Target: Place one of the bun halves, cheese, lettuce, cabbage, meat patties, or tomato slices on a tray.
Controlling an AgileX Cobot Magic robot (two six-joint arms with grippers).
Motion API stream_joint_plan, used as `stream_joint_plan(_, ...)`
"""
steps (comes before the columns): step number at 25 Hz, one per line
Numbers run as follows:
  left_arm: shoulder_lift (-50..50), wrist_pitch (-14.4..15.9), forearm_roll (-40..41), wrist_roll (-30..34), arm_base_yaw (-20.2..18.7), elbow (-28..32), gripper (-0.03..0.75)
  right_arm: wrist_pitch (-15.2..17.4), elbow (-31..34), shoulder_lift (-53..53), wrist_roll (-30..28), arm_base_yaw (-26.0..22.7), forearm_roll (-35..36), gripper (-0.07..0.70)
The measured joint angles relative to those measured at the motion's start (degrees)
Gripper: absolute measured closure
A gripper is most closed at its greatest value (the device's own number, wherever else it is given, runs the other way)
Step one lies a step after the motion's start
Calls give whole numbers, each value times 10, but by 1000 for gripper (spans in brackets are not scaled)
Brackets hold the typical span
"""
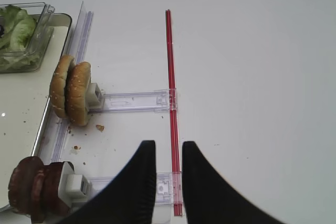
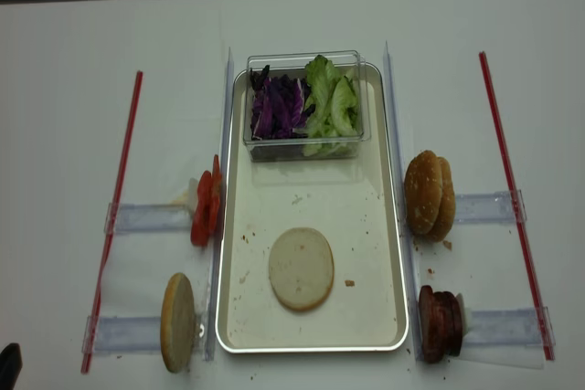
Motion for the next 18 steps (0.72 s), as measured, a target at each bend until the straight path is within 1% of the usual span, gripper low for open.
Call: stream_joint_plan(18,0,0,0,0,0,0,395,0,0,0,0,0,0,478)
